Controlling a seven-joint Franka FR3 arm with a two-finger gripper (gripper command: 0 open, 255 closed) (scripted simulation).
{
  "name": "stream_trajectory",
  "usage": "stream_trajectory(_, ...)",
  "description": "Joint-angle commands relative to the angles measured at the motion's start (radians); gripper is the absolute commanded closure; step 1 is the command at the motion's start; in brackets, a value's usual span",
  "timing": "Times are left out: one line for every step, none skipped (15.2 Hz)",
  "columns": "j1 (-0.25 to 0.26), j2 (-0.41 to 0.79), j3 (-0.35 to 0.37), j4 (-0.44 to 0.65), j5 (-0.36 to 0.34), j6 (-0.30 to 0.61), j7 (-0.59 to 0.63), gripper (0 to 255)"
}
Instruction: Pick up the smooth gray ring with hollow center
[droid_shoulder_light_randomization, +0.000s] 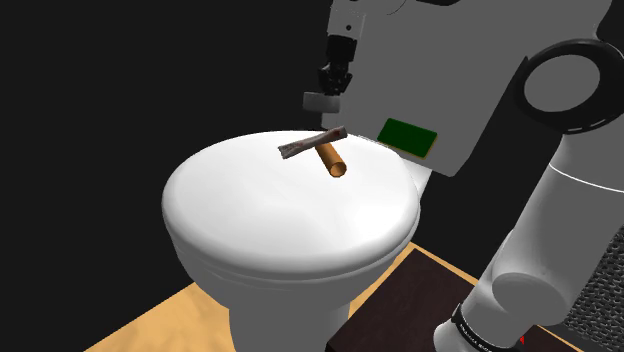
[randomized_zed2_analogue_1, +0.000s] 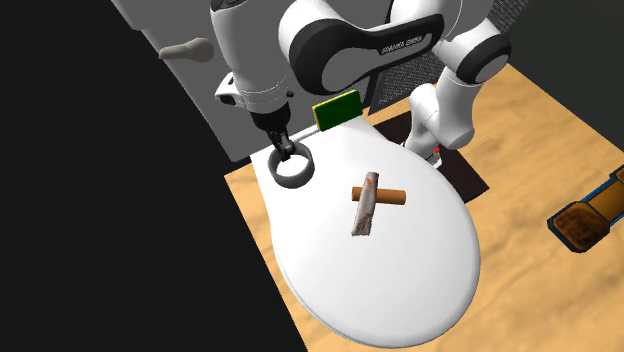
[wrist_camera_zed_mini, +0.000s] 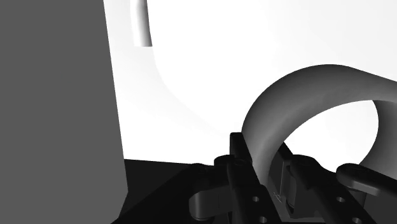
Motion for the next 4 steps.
stream_trajectory(-0.001, 0.013, -0.001, 0.044, 0.001, -0.031, 0.002, 255)
stream_trajectory(-0.002, 0.020, -0.001, 0.068, 0.002, -0.048, 0.004, 255)
stream_trajectory(-0.002, 0.021, -0.001, 0.071, 0.002, -0.050, 0.004, 255)
stream_trajectory(-0.002, 0.021, -0.001, 0.071, 0.002, -0.050, 0.004, 255)
